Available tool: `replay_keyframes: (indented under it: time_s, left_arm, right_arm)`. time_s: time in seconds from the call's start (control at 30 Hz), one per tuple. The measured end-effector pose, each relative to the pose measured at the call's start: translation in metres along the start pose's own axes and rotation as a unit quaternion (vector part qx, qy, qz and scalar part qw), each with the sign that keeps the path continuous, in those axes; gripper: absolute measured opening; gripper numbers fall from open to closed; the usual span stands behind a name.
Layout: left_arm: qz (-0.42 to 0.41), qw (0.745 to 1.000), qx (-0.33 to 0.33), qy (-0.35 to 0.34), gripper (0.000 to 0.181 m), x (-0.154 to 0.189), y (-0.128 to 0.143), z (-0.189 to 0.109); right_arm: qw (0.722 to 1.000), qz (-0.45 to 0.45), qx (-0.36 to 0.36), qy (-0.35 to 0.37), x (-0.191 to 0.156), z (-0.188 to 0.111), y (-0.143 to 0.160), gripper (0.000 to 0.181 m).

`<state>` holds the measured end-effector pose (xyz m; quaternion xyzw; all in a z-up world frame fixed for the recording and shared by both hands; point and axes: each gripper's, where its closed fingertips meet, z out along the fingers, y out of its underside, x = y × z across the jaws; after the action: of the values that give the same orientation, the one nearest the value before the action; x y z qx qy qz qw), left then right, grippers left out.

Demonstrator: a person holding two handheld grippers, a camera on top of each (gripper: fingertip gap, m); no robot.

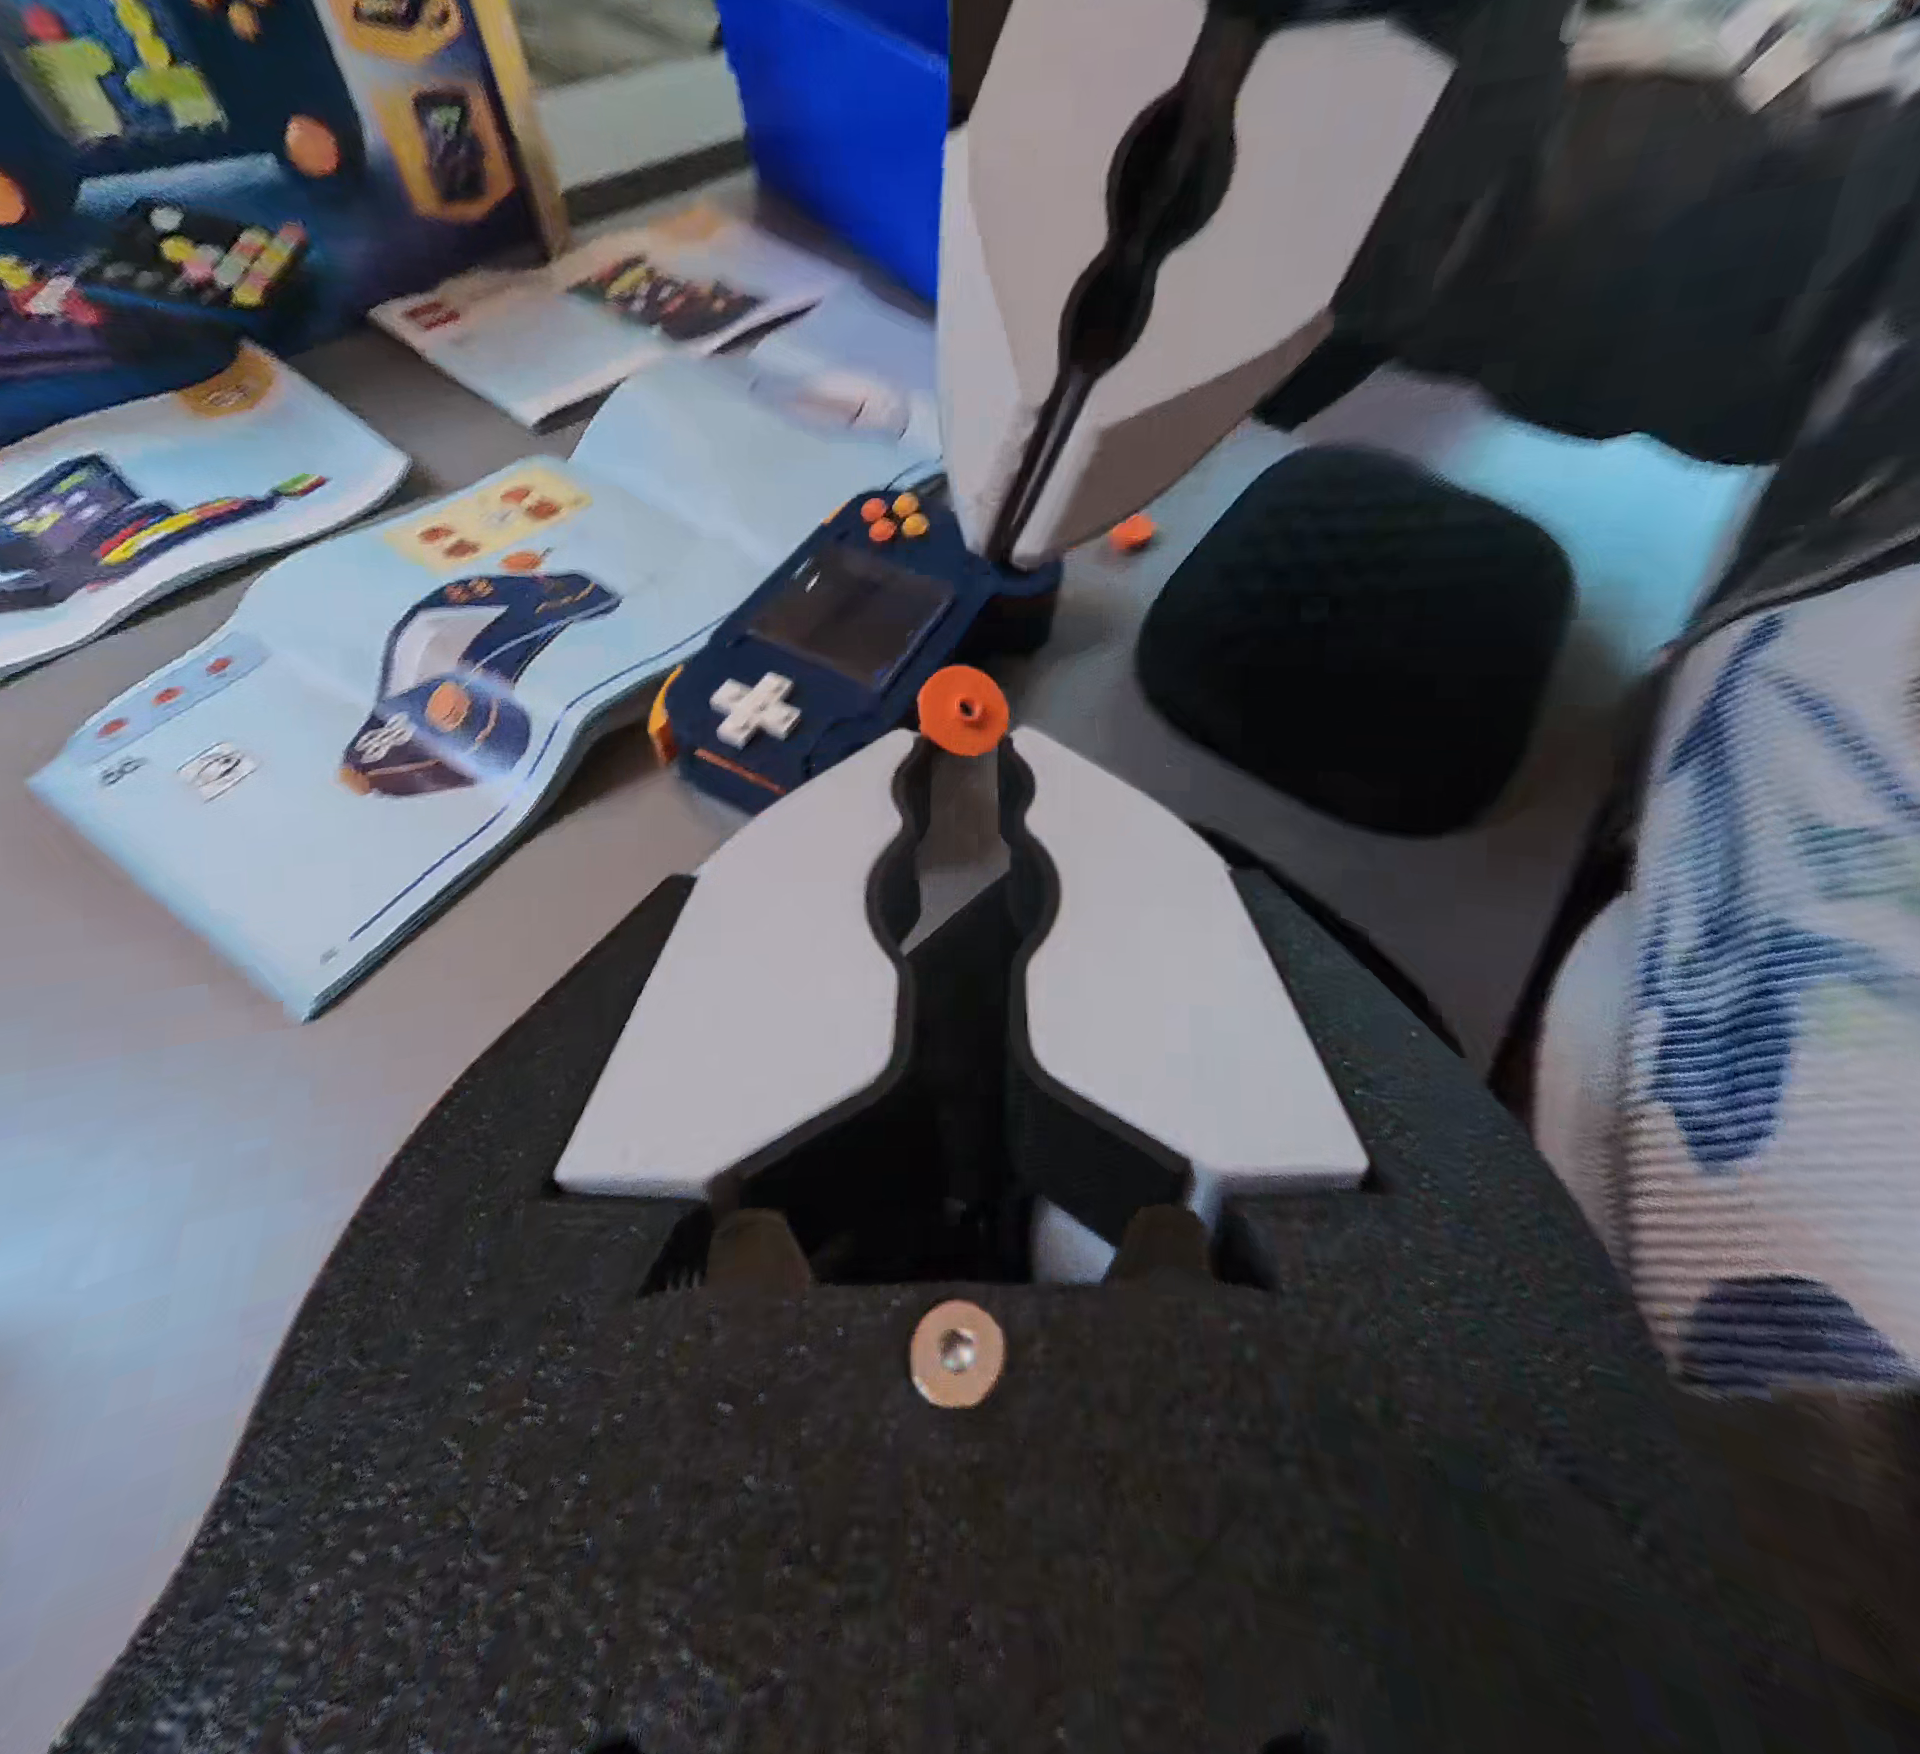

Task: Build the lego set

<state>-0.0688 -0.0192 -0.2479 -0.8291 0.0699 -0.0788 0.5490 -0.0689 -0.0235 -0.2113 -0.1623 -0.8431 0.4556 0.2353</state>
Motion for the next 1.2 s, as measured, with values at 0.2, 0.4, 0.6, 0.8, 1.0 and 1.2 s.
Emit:
replay_keyframes:
  time_s: [0.2, 0.4, 0.6, 0.8, 1.0, 1.2]
  left_arm:
    - [0.02, 0.997, -0.04, -0.071, 0.012, -0.01, 0.01, 0.009]
    - [0.049, 0.99, -0.086, -0.101, 0.012, -0.015, 0.023, 0.006]
    - [0.066, 0.988, -0.113, -0.082, 0.012, -0.012, 0.029, 0.004]
    - [0.084, 0.986, -0.128, -0.062, 0.012, -0.006, 0.031, 0.004]
    - [0.048, 0.994, -0.09, -0.043, 0.013, -0.006, 0.027, 0.0]
    - [-0.038, 0.995, 0.005, -0.09, 0.03, -0.038, 0.019, -0.022]
  right_arm:
    - [0.992, -0.005, -0.117, 0.037, 0.001, 0.019, 0.028, 0.007]
    - [0.987, -0.02, -0.16, 0.028, -0.004, 0.025, 0.042, 0.019]
    - [0.964, -0.165, -0.208, 0.007, -0.012, 0.034, 0.049, 0.028]
    - [0.954, -0.212, -0.213, -0.002, -0.011, 0.039, 0.046, 0.018]
    - [0.969, -0.161, -0.189, -0.013, -0.008, 0.041, 0.044, 0.015]
    - [0.985, -0.002, -0.169, -0.022, 0.016, 0.039, 0.052, 0.015]
